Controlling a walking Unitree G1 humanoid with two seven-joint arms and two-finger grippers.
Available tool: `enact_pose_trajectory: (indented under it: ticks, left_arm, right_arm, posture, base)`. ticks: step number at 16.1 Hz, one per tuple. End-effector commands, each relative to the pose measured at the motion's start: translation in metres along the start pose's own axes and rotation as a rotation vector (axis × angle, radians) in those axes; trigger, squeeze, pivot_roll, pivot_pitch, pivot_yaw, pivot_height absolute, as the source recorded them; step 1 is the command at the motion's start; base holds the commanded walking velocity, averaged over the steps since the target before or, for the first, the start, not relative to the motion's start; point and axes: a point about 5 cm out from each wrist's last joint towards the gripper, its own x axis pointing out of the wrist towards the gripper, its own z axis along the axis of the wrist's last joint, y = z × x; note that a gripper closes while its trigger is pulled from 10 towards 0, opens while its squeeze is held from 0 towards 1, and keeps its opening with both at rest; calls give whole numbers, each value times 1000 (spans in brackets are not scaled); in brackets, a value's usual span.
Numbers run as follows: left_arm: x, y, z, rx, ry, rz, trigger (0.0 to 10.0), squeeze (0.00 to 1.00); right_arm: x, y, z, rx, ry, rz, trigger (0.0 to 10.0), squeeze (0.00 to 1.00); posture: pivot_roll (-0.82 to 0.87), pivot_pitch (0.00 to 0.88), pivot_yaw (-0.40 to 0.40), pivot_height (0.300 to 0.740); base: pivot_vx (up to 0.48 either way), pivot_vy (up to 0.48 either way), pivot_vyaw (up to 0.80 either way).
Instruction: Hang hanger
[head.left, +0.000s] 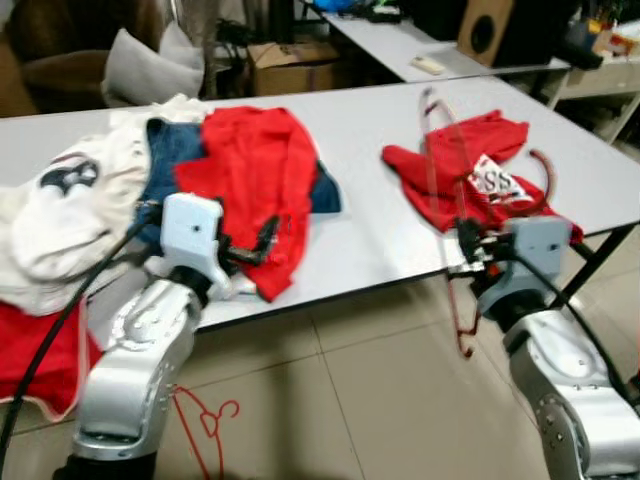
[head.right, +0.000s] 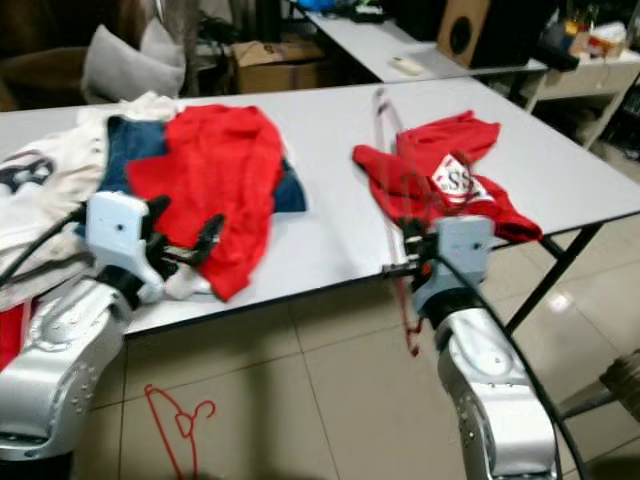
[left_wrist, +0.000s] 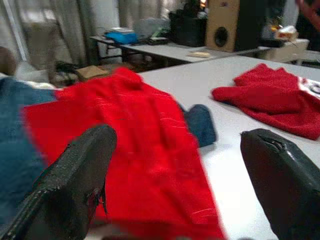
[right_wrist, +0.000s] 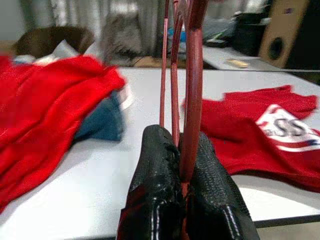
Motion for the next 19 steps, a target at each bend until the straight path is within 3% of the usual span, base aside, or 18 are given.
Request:
enact_pose_trajectory:
  ticks: [1,5,7,11,14,15,16,17,19]
  left_arm:
    - [1,-3,-3,-9,16,-3,10000,0]
    - [0,-2,-10,-8,46,15,10000,0]
    - [2,-2,-11,-10,46,16,10000,0]
    - [6,2,-13,8,58,29,10000,0]
    - [8,13,-27,151,161,3,10000,0]
    - [8,16,-29,180,177,-14,10000,153]
    - [8,20,-30,197,188,-11,10000,745]
    - [12,24,-31,172,211,-41,10000,1000]
    - [16,24,-37,201,261,-81,10000,1000]
  right_arm:
    - [-2,-4,-5,-43,35,-10,10000,0]
    - [-4,-6,-7,-16,6,-36,10000,0]
    - [-4,-13,-10,86,14,-63,10000,0]
    - [-5,-15,-12,49,9,-73,10000,0]
    - [-4,-15,-16,-8,23,-49,10000,0]
    - [-4,-16,-17,-10,26,-52,10000,0]
    - [-4,-17,-17,-9,26,-57,10000,0]
    - [-4,-18,-17,23,19,-71,10000,0]
    - [-5,-18,-16,29,13,-73,10000,0]
  posture:
    - [-102,0,-7,740]
    - [-112,0,-12,740]
    - [-113,0,-13,740]
    - [-115,0,-13,740]
    - [-121,0,-8,740]
    - [-122,0,-3,740]
    - [-122,0,-3,740]
    - [-128,0,8,740]
    - [-132,0,12,740]
  base:
    - [0,0,0]
    - [0,0,0]
    - [0,0,0]
    - [0,0,0]
    - [0,0,0]
    - [0,0,0]
    - [0,0,0]
    - [0,0,0]
    - [0,0,0]
